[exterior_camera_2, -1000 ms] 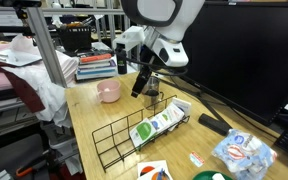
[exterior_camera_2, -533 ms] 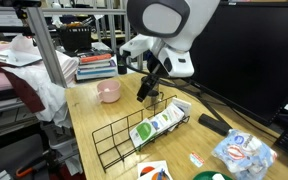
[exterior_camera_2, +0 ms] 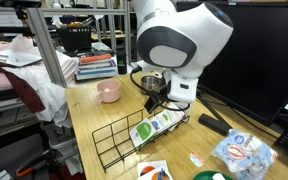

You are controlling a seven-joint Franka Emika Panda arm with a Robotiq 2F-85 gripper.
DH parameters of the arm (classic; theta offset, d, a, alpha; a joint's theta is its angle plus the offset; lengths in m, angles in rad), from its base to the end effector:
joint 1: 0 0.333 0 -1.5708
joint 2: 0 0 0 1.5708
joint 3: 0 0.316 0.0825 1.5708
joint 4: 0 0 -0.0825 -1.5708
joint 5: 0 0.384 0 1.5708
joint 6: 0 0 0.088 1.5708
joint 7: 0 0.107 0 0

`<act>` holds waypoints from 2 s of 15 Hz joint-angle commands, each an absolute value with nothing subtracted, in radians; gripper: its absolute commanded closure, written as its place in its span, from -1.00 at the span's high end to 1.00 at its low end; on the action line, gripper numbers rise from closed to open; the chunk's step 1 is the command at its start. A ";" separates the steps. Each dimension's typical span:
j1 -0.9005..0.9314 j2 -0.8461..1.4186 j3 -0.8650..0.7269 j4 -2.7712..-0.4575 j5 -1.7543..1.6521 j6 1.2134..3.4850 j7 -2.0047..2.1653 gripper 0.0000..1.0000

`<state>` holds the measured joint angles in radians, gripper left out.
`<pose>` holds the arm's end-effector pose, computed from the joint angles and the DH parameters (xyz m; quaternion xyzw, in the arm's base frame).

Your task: Remove the book closest to you in the rack and put it on the table

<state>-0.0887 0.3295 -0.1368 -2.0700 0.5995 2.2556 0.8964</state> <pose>0.5651 -0.1127 0.2638 -0.7048 0.6795 0.1238 0.1620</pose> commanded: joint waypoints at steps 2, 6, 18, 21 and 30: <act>-0.097 0.353 -0.135 -2.066 0.589 2.260 0.968 1.00; -0.097 0.361 -0.134 -2.066 0.589 2.260 0.974 1.00; -0.083 0.382 -0.150 -1.974 0.418 2.102 1.108 1.00; -0.074 0.414 -0.144 -1.902 0.360 2.045 1.163 1.00; -0.038 0.531 -0.130 -1.714 0.260 1.861 1.304 1.00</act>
